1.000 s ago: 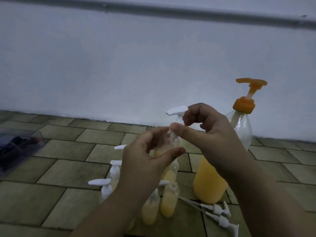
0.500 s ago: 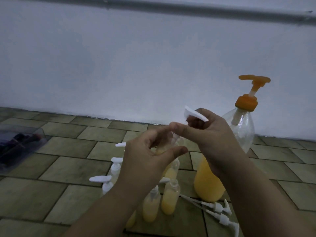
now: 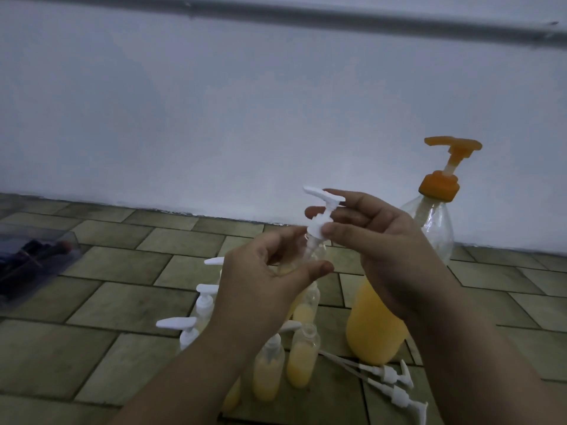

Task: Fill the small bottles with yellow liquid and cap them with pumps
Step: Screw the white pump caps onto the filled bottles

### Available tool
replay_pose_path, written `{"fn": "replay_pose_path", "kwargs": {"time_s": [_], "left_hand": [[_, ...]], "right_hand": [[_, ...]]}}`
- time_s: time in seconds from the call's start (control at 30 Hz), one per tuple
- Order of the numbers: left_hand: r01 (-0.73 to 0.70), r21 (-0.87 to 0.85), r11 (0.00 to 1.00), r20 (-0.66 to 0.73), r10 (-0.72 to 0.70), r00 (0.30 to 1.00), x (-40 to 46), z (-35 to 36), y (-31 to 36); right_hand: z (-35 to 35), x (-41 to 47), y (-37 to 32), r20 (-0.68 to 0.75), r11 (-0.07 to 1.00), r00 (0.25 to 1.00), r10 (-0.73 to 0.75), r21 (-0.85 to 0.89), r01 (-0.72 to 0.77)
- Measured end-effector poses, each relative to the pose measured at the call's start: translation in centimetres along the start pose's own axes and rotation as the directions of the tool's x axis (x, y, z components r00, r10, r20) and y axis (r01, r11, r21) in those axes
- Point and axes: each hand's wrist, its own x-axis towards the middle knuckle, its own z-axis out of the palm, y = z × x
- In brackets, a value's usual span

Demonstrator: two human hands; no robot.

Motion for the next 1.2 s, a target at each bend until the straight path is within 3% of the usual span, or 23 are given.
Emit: {"fn": "replay_pose_path", "kwargs": {"time_s": [0.1, 0.23, 0.37, 0.5, 0.67, 0.77, 1.03, 1.2], "left_hand": [[0.0, 0.02, 1.0, -0.008, 0.0, 1.0, -0.1, 0.1, 0.0], [0.011, 0.021, 1.0, -0.022, -0.011, 1.0, 0.1, 0.2, -0.2], [0.022, 0.024, 0.999, -0.024, -0.021, 0.999, 0.1, 0.2, 0.0], [0.021, 0.019, 1.0, -0.026, -0.021, 0.999, 0.4, 0.0, -0.2], [0.0, 0.098, 0.995, -0.016, 0.002, 1.0, 0.2, 0.1, -0.7], [0.007, 0.096, 0.995, -0.001, -0.007, 1.0, 0.6, -0.2, -0.7], [-0.041, 0.191, 0.981, -0.02, 0.045, 0.999, 0.9, 0.5, -0.8], [-0.004, 0.221, 0.975, -0.018, 0.008, 1.0, 1.9, 0.0, -1.3]], "right_hand": [[0.2, 0.2, 0.9, -0.091, 0.99, 0.996, 0.0, -0.141, -0.013], [0.6, -0.1, 1.0, -0.048, 0.998, 0.998, 0.037, 0.061, -0.034], [0.8, 0.0, 1.8, -0.15, 0.996, 0.989, -0.005, -0.094, -0.009], [0.2, 0.0, 1.0, -0.057, 1.0, 0.998, -0.004, 0.02, 0.005], [0.8, 0.1, 1.7, -0.109, 0.956, 0.989, -0.104, -0.287, 0.068], [0.5, 0.1, 1.3, -0.046, 0.96, 0.997, -0.07, -0.275, 0.055], [2.2, 0.3, 3.1, -0.396, 0.941, 0.903, -0.165, -0.337, 0.025], [1.4, 0.8, 2.6, -0.288, 0.955, 0.953, -0.095, -0.296, 0.006]]}}
